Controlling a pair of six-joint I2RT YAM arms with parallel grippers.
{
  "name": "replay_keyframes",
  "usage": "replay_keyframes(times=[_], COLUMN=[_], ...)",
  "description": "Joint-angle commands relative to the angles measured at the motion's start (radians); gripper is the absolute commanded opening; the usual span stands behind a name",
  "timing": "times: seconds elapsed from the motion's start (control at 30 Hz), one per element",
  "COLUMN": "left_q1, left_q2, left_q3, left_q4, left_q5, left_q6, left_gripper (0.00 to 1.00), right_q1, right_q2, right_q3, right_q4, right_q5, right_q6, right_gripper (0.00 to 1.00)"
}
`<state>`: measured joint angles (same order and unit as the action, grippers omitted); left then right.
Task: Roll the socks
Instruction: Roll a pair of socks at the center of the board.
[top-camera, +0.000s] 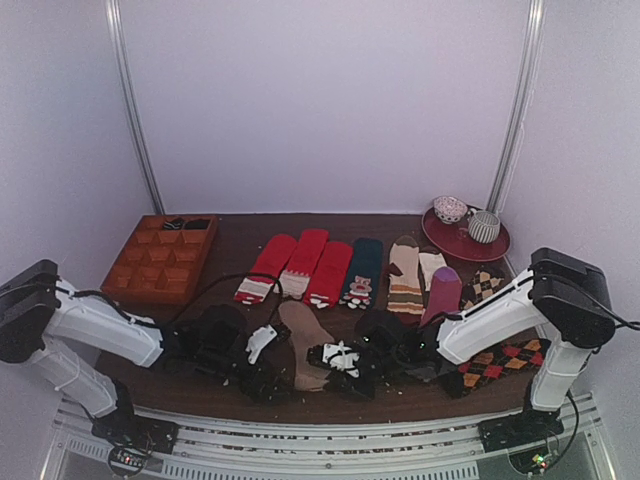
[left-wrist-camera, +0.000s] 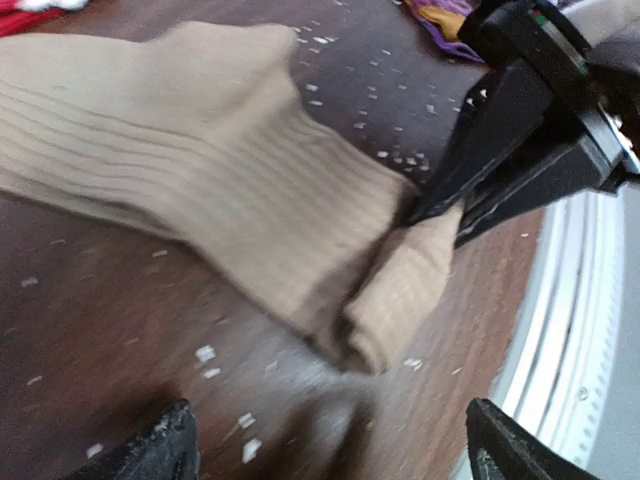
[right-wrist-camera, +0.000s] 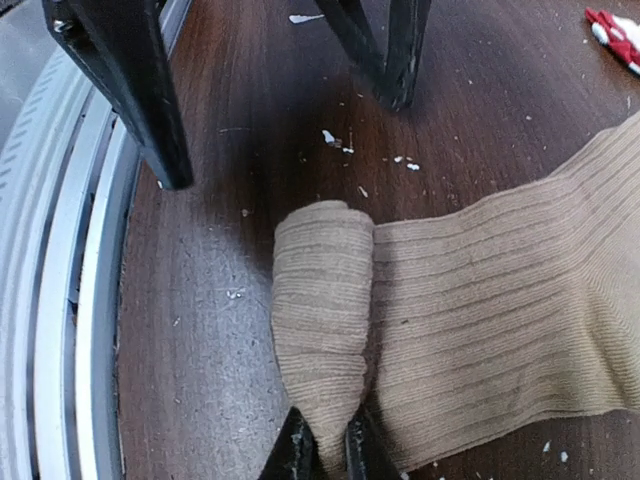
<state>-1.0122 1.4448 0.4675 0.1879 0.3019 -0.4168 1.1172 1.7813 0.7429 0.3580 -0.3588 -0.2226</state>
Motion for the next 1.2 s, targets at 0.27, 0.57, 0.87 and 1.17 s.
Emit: replay_keyframes(times=[0.27,0.57,0.87,1.17], left_q1=[-0.079,-0.083,-0.127,-0.157], left_q2=[-0.313,-0.092,0.104,0.215], left_q3=[-0.078,-0.062,-0.012,-0.022], left_q4=[0.119,0.347,0.454,0.529], left_q5=[-0.226,-0.111,-0.004,0.010], left_q6=[0.276,0.384,0.404,0.359], left_gripper=[0.88,0.77,0.63,0.63], right_q1=[-0.133,-0.196,-0.223,-0.230], right_q2=[0.174,0.249,0.275,0.294], right_q3=[0.155,0.226,0.245,0.257], right_q4=[-0.570,-0.695,-0.706,-0.695], right_q5=[-0.423,-0.518,-0.517,-0.516], right_q6=[0.241,0.271,0.310,0.327], right_gripper=[0.05,0.06,0.06,0.06])
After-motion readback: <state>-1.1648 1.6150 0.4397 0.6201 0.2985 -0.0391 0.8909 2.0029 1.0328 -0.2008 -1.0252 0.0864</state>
